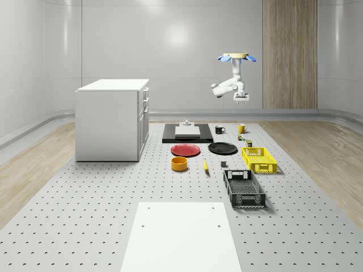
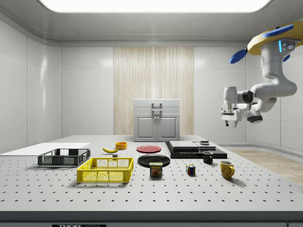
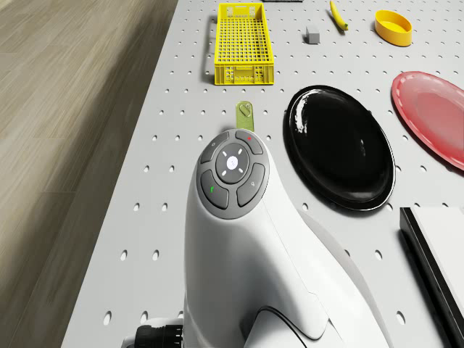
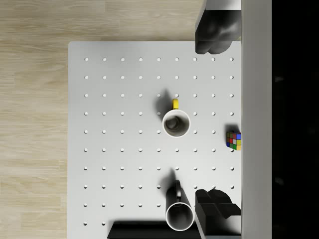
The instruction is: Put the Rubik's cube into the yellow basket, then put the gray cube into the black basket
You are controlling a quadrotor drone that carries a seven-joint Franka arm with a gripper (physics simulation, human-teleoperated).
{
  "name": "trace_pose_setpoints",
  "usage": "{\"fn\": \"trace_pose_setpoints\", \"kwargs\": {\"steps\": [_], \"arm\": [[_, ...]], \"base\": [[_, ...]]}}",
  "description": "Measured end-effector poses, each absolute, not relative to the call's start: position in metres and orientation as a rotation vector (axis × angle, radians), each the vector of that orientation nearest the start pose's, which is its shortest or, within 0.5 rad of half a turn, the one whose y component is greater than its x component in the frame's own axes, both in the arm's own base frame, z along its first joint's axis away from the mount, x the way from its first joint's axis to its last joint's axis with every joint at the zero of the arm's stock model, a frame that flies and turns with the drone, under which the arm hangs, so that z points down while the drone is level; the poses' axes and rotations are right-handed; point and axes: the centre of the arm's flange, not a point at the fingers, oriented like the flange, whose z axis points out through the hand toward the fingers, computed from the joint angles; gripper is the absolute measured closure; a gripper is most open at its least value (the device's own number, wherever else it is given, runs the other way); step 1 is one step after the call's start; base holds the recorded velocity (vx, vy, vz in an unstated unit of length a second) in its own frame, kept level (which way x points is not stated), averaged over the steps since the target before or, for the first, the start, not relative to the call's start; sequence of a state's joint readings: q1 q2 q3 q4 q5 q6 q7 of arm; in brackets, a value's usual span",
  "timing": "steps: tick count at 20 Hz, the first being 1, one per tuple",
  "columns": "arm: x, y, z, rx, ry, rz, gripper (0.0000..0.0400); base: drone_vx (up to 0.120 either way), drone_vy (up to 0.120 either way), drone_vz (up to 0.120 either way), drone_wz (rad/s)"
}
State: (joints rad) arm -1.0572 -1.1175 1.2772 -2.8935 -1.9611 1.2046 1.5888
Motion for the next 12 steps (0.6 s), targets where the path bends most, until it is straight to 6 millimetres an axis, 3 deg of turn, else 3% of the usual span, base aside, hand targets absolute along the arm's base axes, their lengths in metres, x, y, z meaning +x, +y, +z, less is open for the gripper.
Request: {"fn": "trace_pose_setpoints", "kwargs": {"steps": [4, 6, 10, 12], "arm": [[0.3068, 0.0, 0.4908, 0.003, -0.003, 0.784, 0.0], [0.3068, -0.0001, 0.4908, 0.002, -0.003, 0.784, 0.0], [0.3068, -0.0001, 0.4908, 0.001, -0.002, 0.784, 0.0], [0.3068, -0.0001, 0.4908, 0.001, -0.002, 0.784, 0.0]], "base": [[0.12, -0.08, -0.12, 0.0], [0.04, -0.08, -0.12, 0.0], [0.0, 0.0, -0.12, 0.0], [0.12, 0.0, -0.12, 0.0]]}}
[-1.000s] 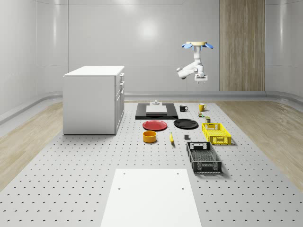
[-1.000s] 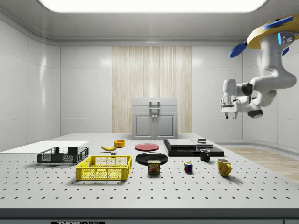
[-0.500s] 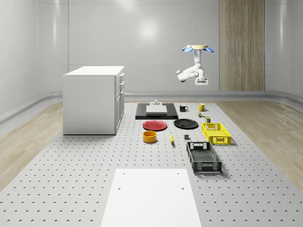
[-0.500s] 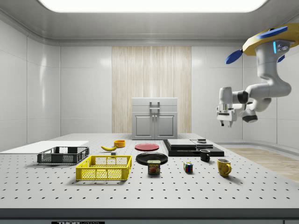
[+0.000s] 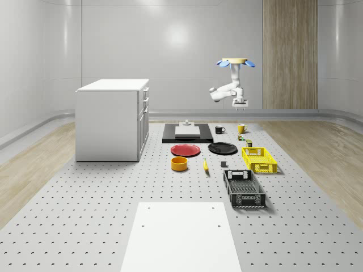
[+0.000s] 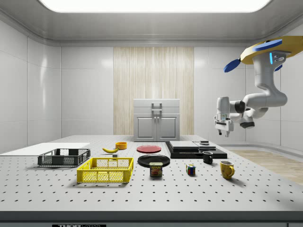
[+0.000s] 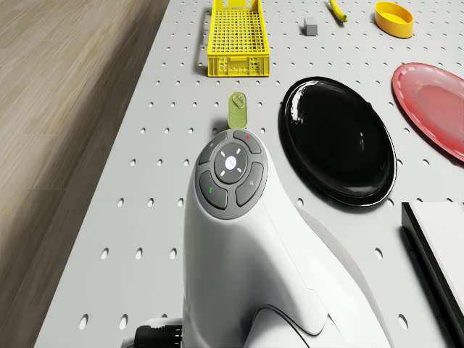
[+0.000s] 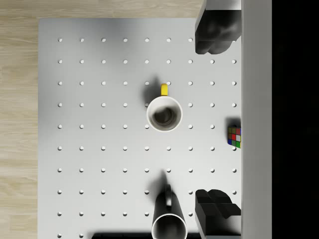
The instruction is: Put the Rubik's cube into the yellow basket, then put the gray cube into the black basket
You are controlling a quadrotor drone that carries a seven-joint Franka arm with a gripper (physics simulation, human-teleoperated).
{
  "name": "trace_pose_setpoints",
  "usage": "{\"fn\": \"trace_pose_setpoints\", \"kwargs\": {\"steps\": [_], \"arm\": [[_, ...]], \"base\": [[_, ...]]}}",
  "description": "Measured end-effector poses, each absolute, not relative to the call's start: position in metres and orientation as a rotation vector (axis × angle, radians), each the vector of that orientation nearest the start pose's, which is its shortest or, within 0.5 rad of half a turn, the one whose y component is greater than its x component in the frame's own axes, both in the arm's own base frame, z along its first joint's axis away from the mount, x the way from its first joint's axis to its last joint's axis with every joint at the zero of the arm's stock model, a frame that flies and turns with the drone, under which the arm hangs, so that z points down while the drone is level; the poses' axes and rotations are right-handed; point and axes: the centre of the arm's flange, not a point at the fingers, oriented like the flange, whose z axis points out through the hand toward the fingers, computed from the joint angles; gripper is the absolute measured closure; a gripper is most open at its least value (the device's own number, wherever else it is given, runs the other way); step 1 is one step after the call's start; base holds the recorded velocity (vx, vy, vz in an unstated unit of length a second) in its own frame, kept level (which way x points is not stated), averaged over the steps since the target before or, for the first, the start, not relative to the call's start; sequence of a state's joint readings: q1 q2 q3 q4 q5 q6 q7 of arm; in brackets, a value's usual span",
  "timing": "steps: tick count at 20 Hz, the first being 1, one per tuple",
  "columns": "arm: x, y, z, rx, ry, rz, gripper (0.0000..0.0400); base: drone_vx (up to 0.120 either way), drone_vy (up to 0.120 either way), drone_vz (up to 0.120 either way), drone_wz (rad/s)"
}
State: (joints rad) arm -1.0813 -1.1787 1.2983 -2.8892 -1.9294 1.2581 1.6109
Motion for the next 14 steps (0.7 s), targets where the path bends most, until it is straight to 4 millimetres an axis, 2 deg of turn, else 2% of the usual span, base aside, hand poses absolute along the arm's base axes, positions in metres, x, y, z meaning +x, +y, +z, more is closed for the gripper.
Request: {"fn": "trace_pose_setpoints", "kwargs": {"steps": [12, 14], "arm": [[0.3068, -0.0001, 0.4907, 0.001, -0.002, 0.785, 0.0], [0.3068, -0.0001, 0.4907, 0.001, -0.002, 0.785, 0.0]], "base": [[0.12, 0.0, -0.12, 0.0], [0.0, 0.0, -0.12, 0.0]]}}
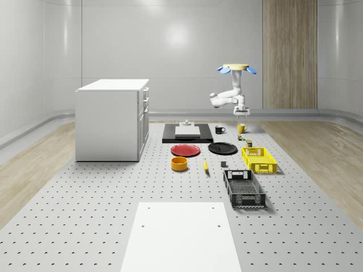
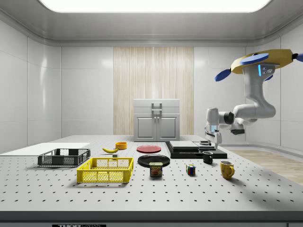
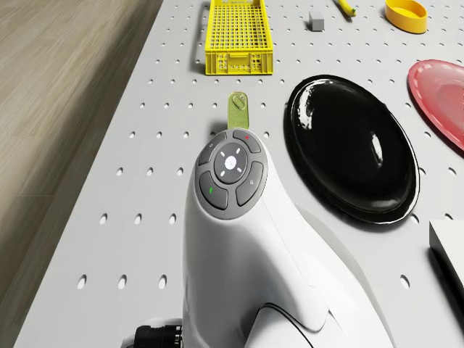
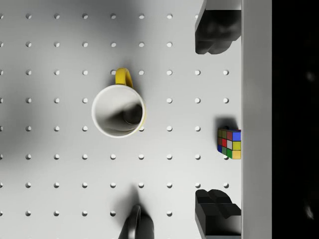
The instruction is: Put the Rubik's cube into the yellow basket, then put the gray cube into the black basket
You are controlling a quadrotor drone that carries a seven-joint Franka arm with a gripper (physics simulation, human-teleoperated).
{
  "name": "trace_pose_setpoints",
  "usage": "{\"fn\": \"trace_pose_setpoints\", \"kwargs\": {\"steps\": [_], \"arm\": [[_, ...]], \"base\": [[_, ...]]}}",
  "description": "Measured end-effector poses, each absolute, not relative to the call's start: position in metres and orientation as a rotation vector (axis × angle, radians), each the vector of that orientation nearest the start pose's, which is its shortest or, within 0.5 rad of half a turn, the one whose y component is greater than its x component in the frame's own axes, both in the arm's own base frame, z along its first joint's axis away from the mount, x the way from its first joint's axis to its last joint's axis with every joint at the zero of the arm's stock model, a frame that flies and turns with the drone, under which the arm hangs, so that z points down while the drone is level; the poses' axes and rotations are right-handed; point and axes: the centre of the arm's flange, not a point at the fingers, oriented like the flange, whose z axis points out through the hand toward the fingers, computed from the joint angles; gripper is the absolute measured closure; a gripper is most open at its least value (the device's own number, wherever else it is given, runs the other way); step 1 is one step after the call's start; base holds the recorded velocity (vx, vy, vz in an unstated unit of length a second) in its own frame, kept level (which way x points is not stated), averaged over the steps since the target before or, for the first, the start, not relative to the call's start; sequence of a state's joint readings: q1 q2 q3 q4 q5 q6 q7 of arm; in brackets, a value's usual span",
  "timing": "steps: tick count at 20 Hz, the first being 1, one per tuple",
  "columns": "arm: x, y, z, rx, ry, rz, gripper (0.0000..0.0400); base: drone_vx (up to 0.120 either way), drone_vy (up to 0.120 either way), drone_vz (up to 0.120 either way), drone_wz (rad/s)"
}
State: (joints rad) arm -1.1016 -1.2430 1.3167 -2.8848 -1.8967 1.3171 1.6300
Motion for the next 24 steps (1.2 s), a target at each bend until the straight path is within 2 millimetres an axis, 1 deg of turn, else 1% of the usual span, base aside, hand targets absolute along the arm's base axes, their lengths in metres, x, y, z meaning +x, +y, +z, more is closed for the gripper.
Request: {"fn": "trace_pose_setpoints", "kwargs": {"steps": [3, 6, 7, 12, 16, 18, 24], "arm": [[0.3068, -0.0001, 0.4907, 0.001, -0.002, 0.785, 0.0], [0.3068, -0.0001, 0.4907, 0.001, -0.002, 0.785, 0.0], [0.3068, -0.0001, 0.4907, 0.001, -0.002, 0.785, 0.0], [0.3068, -0.0001, 0.4907, 0.001, -0.002, 0.785, 0.0], [0.3068, -0.0001, 0.4907, 0.001, -0.002, 0.785, 0.0], [0.3068, -0.0001, 0.4907, 0.001, -0.002, 0.785, 0.0], [0.3068, -0.0001, 0.4907, 0.001, -0.002, 0.785, 0.0]], "base": [[0.0, 0.0, -0.12, 0.0], [0.0, -0.107, -0.12, 0.0], [0.04, 0.0, -0.12, 0.0], [0.12, 0.0, -0.12, 0.0], [0.09, -0.11, -0.12, 0.0], [0.02, -0.02, -0.12, 0.0], [0.12, 0.0, 0.0, 0.0]]}}
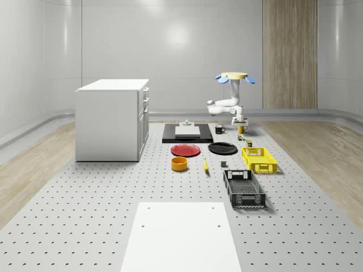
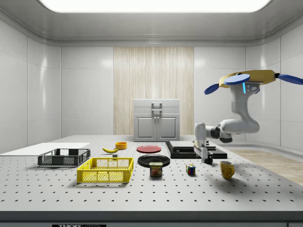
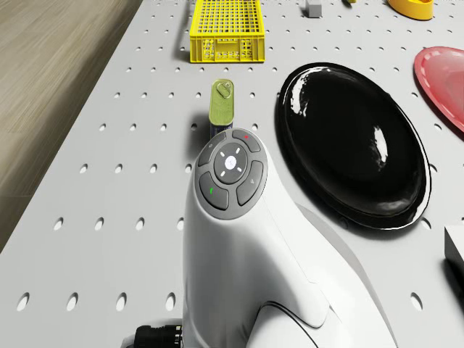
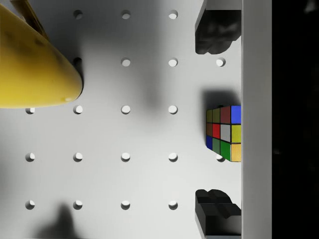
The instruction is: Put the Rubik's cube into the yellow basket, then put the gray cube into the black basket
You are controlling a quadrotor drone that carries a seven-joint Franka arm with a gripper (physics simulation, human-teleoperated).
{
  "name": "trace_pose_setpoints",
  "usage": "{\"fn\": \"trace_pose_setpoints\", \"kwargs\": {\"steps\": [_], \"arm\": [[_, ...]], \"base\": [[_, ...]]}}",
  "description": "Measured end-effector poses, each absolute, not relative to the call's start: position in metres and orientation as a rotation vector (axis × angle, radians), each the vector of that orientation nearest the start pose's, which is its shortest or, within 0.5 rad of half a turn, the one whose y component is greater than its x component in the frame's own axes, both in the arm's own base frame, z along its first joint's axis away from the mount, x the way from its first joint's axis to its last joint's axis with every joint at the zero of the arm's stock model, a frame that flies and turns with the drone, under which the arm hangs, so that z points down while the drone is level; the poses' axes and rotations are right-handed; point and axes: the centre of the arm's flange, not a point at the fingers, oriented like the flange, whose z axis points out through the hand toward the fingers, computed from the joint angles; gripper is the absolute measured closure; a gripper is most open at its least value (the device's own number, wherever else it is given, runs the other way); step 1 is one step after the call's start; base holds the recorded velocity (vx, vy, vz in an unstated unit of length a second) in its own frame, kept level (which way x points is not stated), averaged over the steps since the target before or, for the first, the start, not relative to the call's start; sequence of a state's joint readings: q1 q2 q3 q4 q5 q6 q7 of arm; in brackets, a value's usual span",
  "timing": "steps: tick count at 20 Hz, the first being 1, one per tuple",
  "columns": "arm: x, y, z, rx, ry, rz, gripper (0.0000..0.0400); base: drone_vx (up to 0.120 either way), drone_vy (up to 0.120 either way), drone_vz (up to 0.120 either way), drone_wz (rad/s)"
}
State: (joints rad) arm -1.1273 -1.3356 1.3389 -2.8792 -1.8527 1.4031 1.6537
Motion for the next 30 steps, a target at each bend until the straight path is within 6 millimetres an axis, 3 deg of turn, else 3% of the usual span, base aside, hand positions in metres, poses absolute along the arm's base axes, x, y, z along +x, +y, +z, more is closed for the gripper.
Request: {"fn": "trace_pose_setpoints", "kwargs": {"steps": [11, 22, 30], "arm": [[0.307, 0.0, 0.491, 0.001, -0.002, 0.785, 0.0], [0.307, 0.0, 0.491, 0.001, -0.002, 0.785, 0.0], [0.307, 0.0, 0.511, 0.001, -0.002, 0.785, 0.0]], "base": [[0.116, -0.015, -0.044, 0.0], [0.0, 0.0, 0.0, 0.0], [0.0, 0.0, 0.0, 0.0]]}}
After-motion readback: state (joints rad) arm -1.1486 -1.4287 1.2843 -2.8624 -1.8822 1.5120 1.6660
